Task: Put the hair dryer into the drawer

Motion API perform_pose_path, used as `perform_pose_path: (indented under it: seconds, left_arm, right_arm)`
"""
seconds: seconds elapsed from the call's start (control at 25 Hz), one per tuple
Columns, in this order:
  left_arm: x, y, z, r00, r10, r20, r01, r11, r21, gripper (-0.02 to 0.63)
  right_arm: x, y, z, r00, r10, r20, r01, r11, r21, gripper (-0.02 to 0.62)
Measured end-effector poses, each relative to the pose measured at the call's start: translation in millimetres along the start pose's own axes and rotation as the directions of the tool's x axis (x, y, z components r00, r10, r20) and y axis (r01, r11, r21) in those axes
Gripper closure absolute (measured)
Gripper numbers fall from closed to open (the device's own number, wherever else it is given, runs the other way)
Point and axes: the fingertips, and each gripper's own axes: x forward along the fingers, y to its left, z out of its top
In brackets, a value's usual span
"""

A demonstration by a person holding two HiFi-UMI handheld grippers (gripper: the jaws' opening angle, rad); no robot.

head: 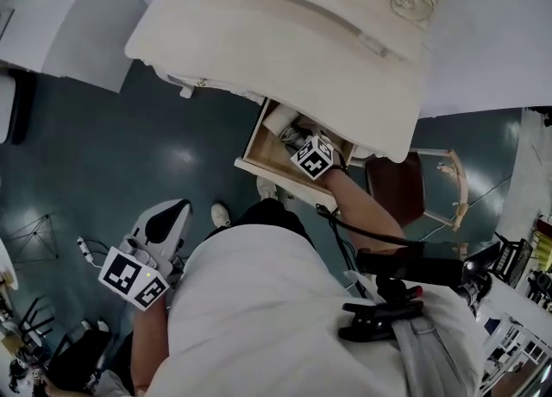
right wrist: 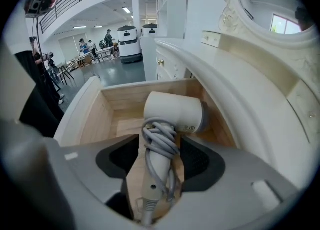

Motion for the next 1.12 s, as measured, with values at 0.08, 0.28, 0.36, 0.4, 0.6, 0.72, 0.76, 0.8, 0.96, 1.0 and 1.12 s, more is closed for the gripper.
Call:
perform_pose_path:
  seconds: [0.08,0.28,0.36,0.4,0.6,0.72,0.76,0.8,0.96,1.0,1.12]
  left_arm:
    - [-4.8,-0.9,-1.7,1.000,-0.013,0.006,0.013,1.000,0.003,0.607]
    - [-17.7,-1.5,-8.6,0.999,-0.048,0.017,0.048,0.999,0.005,0.607]
    - [-22.6,-2.8,-11.1,0.998,-0.066,0.020,0.066,0.998,0.008,0.607]
    - [-24.6,-3.7,-11.9,0.997,-0.075,0.022,0.074,0.997,0.012,0.607]
    - [-33.9,-7.2,-14.5,0.993,-0.112,0.033,0.111,0.993,0.028,0.607]
    - [-44.4,-8.8,-17.1,0.991,-0.132,0.037,0.130,0.991,0.036,0.607]
    - [-48.1,-8.2,-18.0,0.990,-0.136,0.037,0.134,0.990,0.040,0.607]
    - [-51.5,-7.3,-19.0,0.990,-0.138,0.038,0.137,0.990,0.043,0.607]
    - [-66.4,-3.4,-25.6,0.988,-0.148,0.036,0.146,0.988,0.053,0.607]
    - [-71.3,-2.6,-27.8,0.988,-0.153,0.035,0.150,0.987,0.056,0.607]
    - [-84.0,0.1,-32.4,0.985,-0.169,0.034,0.166,0.984,0.066,0.607]
  right_arm:
    - [-7.3,1.5,2.9,1.000,-0.018,0.015,0.018,1.000,0.010,0.350]
    - [-29.0,11.1,11.4,0.997,-0.067,0.043,0.066,0.998,0.020,0.416]
    - [-38.7,16.0,13.4,0.995,-0.091,0.048,0.089,0.996,0.025,0.468]
    - [-43.4,18.4,14.1,0.994,-0.102,0.050,0.101,0.995,0.029,0.493]
    - [-64.4,30.4,16.4,0.989,-0.142,0.050,0.138,0.988,0.075,0.595]
    - [-80.7,46.1,21.0,0.988,-0.148,0.051,0.142,0.983,0.114,0.595]
    - [-85.8,52.5,23.5,0.988,-0.147,0.055,0.139,0.982,0.126,0.595]
    - [-90.6,58.9,26.3,0.988,-0.144,0.061,0.135,0.981,0.137,0.595]
    - [-107.4,90.1,34.3,0.988,-0.127,0.086,0.110,0.978,0.179,0.595]
    - [-110.2,99.8,36.1,0.988,-0.122,0.093,0.103,0.976,0.192,0.595]
    - [-123.0,126.4,48.7,0.987,-0.111,0.115,0.085,0.975,0.207,0.595]
